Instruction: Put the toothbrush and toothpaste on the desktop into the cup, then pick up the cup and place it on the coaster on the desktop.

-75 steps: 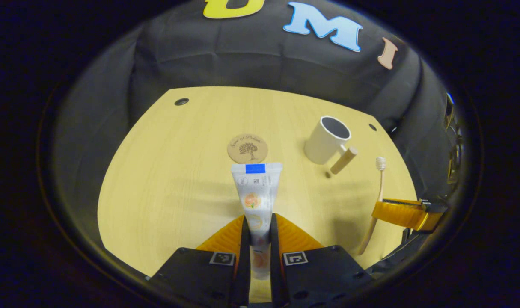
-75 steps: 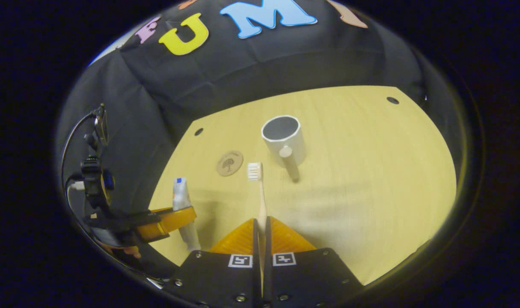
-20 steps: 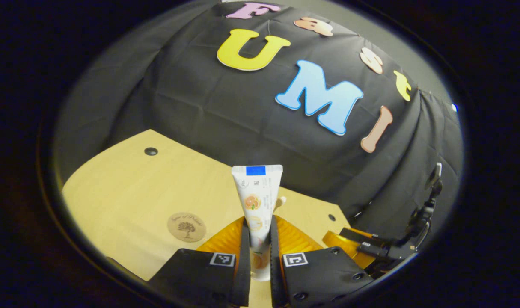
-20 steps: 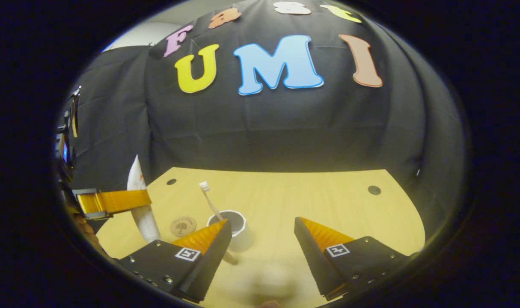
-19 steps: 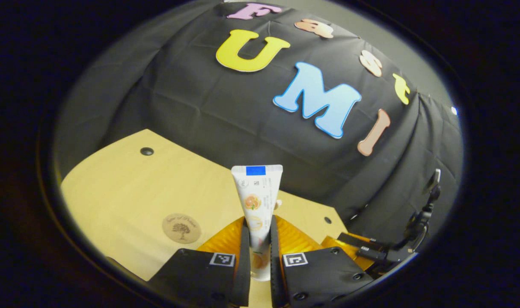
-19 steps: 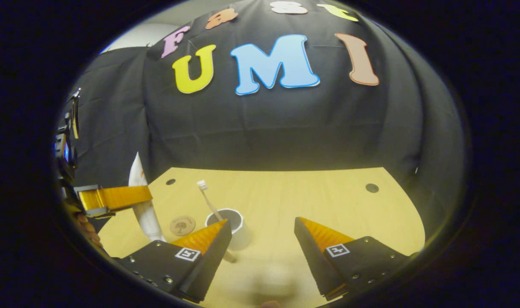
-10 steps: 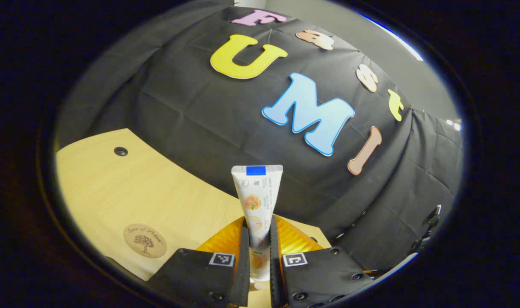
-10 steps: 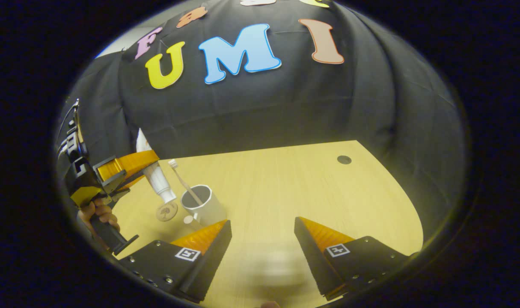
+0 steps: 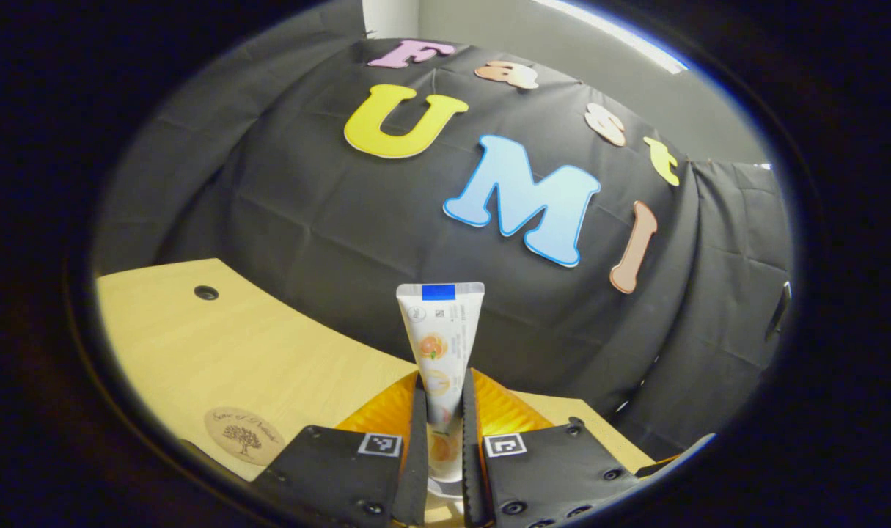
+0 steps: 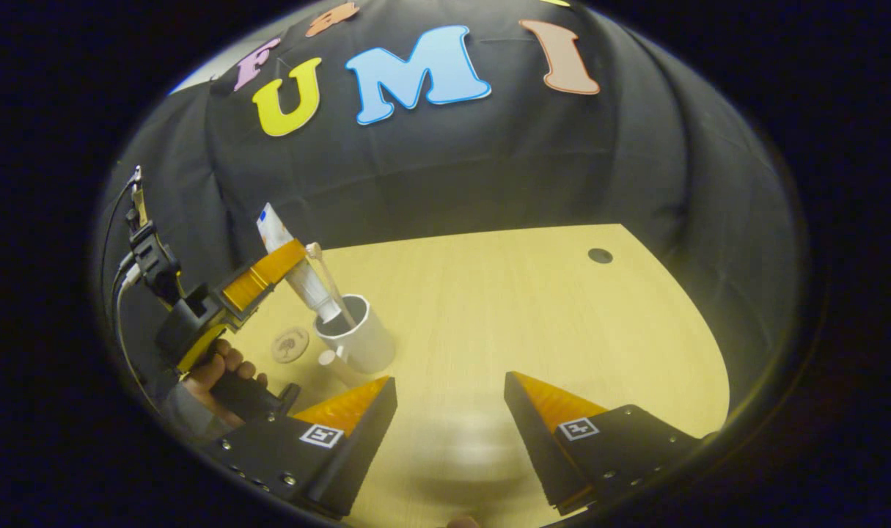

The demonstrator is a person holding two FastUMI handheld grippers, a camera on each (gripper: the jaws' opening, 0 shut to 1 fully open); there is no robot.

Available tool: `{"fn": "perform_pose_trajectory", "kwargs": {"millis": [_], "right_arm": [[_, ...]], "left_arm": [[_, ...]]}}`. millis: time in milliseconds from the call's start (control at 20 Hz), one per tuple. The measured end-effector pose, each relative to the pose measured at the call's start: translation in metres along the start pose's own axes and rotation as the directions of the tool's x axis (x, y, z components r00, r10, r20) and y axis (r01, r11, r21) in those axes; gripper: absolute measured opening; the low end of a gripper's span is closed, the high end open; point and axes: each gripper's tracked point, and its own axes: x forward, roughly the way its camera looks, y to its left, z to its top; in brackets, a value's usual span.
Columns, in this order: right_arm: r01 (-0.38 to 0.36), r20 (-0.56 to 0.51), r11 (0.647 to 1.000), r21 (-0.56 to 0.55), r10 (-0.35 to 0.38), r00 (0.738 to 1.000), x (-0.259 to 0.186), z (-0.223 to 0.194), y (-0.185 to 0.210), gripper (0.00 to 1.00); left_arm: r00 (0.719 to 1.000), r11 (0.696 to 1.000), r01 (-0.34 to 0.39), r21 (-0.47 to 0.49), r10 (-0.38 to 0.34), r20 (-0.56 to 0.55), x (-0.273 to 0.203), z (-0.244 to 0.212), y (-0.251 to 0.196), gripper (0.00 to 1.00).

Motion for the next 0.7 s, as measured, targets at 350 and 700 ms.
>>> {"fn": "perform_pose_trajectory", "kwargs": {"millis": [350,700], "right_arm": [[-0.02,-0.018,1.0,0.02,0.02,1.0,0.01,-0.001,0.01,0.91],[-0.044,-0.021,0.999,0.0,0.044,0.999,0.015,0.001,0.028,0.91]], "left_arm": [[0.995,0.999,0.043,0.027,-0.041,-0.088,-0.004,-0.022,-0.009,0.75],[0.998,0.997,0.044,0.065,-0.04,-0.056,-0.014,0.01,-0.006,0.95]]}}
